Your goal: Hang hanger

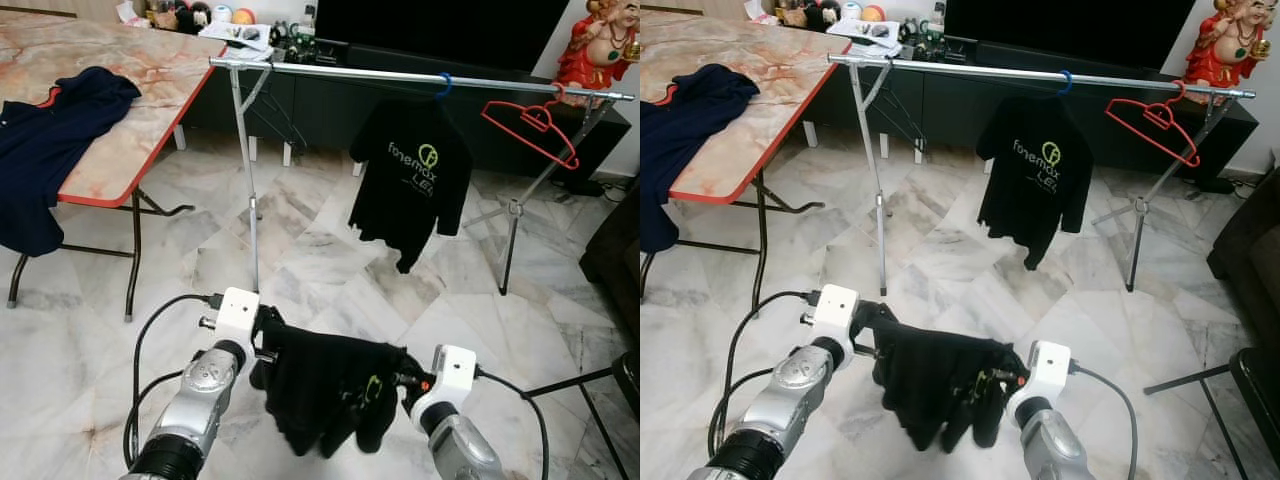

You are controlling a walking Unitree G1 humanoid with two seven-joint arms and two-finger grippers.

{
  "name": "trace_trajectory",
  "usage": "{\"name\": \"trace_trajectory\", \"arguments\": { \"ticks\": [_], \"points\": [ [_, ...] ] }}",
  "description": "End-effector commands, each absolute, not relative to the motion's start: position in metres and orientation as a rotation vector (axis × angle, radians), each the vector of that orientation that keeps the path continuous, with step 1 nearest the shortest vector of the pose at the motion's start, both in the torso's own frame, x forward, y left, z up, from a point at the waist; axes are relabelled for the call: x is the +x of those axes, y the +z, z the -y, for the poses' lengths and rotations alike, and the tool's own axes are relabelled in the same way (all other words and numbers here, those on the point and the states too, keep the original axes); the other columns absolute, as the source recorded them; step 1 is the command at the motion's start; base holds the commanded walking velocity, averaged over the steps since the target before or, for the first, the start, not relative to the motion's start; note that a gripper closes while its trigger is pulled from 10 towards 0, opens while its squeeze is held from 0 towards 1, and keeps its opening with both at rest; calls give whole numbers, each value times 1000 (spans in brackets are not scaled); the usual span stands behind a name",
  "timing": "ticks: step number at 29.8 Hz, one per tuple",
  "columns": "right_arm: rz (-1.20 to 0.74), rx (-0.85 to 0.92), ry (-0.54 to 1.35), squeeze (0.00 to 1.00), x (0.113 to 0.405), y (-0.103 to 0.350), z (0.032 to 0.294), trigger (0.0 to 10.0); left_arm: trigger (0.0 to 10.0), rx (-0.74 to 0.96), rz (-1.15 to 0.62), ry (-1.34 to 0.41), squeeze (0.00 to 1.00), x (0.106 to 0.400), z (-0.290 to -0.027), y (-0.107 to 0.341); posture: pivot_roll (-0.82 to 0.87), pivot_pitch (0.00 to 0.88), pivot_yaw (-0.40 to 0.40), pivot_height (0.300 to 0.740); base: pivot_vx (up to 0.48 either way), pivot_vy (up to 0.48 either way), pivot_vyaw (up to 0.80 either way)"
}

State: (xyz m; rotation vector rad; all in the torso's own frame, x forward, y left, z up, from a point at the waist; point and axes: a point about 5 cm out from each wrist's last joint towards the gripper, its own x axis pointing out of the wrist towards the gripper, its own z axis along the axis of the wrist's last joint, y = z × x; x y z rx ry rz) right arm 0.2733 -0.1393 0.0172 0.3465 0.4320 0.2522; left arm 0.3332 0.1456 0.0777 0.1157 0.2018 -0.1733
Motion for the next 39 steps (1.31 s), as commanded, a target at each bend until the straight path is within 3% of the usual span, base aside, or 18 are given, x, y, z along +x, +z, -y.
{"name": "trace_trajectory", "arguments": {
  "ticks": [1,2,5,6,8,9,10,12,13,14,16,17,18,33,39],
  "points": [
    [-518,296,284,0,264,5,141,10000,1412,88,-184,-166,0,335,-150,84,23,125,-91,740,0,0,0],
    [-518,252,291,0,264,6,142,10000,2157,71,-179,-168,0,336,-150,85,22,124,-90,740,0,0,0],
    [-509,226,293,0,265,7,143,10000,2157,61,-176,-168,0,336,-150,86,25,124,-88,740,0,0,0],
    [-523,207,297,0,264,6,143,10000,3412,55,-175,-168,294,336,-151,86,25,124,-88,740,0,0,0],
    [-530,186,298,0,264,5,144,10000,3725,53,-174,-167,278,336,-151,87,25,123,-88,740,0,0,0],
    [-535,177,297,0,264,4,144,10000,3922,52,-174,-166,212,336,-151,87,27,124,-87,740,0,0,0],
    [-533,138,296,0,265,4,144,10000,5882,51,-174,-166,0,337,-151,87,26,122,-87,740,0,0,0],
    [-527,111,297,0,266,4,145,10000,5882,50,-174,-166,0,337,-151,87,26,122,-87,740,0,0,0],
    [-529,117,298,0,266,4,144,10000,9529,49,-174,-169,0,337,-151,87,26,122,-87,740,0,0,0],
    [-528,127,297,0,266,4,144,10000,10000,47,-174,-173,0,337,-150,87,27,122,-88,740,0,0,0],
    [-527,142,297,0,266,3,143,10000,10000,27,-175,-187,0,337,-149,87,26,121,-89,740,0,0,0],
    [-527,141,298,0,266,3,143,10000,10000,23,-174,-189,565,337,-148,87,25,121,-89,740,0,0,0],
    [-523,138,299,0,267,4,143,10000,10000,19,-174,-193,1000,337,-148,87,27,121,-91,740,0,0,0],
    [-301,138,131,0,296,39,165,10000,10000,18,-191,-212,1000,334,-149,84,28,124,-91,740,0,0,0],
    [-276,41,346,0,303,51,161,10000,10000,32,-204,-222,1000,332,-150,82,27,124,-89,740,0,0,0]
  ]
}}
